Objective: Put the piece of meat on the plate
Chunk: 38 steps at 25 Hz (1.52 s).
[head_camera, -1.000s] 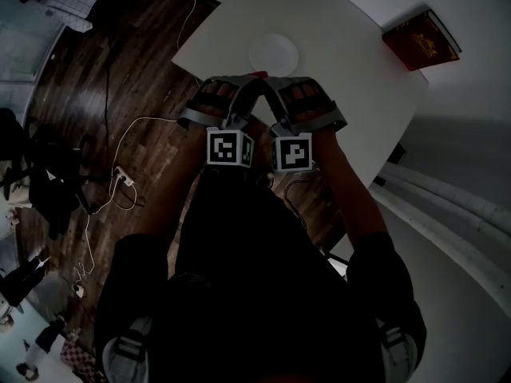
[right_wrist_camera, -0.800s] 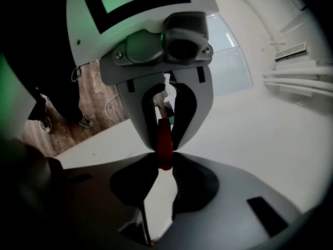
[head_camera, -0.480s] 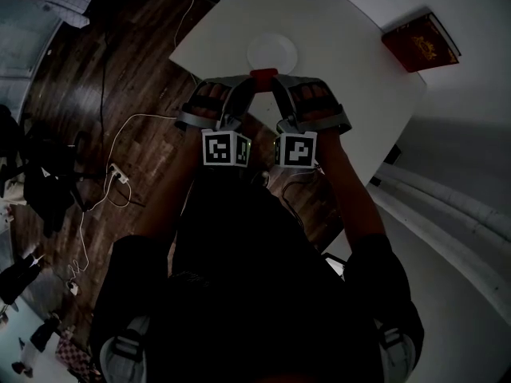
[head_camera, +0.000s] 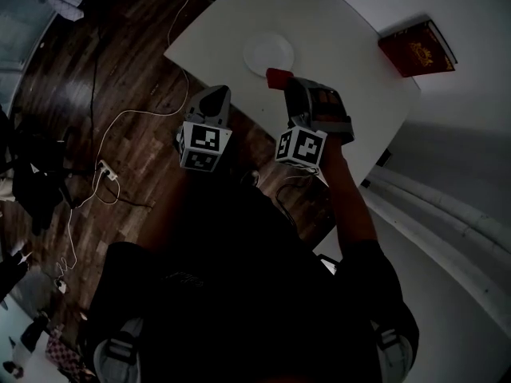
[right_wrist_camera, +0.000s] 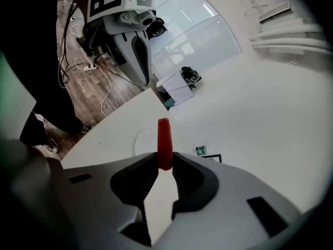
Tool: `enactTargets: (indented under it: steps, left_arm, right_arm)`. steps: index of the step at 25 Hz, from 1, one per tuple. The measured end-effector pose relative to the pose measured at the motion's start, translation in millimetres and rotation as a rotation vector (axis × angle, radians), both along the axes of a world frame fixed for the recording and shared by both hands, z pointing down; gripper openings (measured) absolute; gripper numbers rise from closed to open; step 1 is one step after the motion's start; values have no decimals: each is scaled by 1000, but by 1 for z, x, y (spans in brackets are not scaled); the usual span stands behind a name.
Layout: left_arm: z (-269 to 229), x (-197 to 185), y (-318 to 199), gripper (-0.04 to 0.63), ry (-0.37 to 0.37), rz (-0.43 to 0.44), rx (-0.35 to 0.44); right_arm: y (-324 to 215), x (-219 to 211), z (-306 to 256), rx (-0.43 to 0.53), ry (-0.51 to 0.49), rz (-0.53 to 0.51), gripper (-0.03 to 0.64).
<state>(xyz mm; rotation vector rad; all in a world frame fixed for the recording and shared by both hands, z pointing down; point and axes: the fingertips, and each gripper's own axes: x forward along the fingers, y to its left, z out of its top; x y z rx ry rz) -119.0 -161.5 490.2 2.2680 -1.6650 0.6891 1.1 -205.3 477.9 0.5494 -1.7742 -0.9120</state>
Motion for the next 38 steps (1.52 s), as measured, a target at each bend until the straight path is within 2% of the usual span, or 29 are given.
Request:
enactTargets:
  steps: [2,7,24,32,38]
  left_arm:
    - [4,-3,2,2,73,-46,1]
    - [14,4,2,2,130,-59,-15]
    - [39,1,-22,2,205,19,-76]
    - [60,3,-38,2,221,77,-164]
    - [71,5,-58,3,232,149,-215]
  right_arm:
    - [-1,0,3,-17,0,16,98]
    - [-7,-2,17,-57,14,21,98]
    - [-35,-26,65,-174,42,110,98]
    - [-47,-31,95,-259,41,154,98]
    - [-61,-33,111,-286,45,210,98]
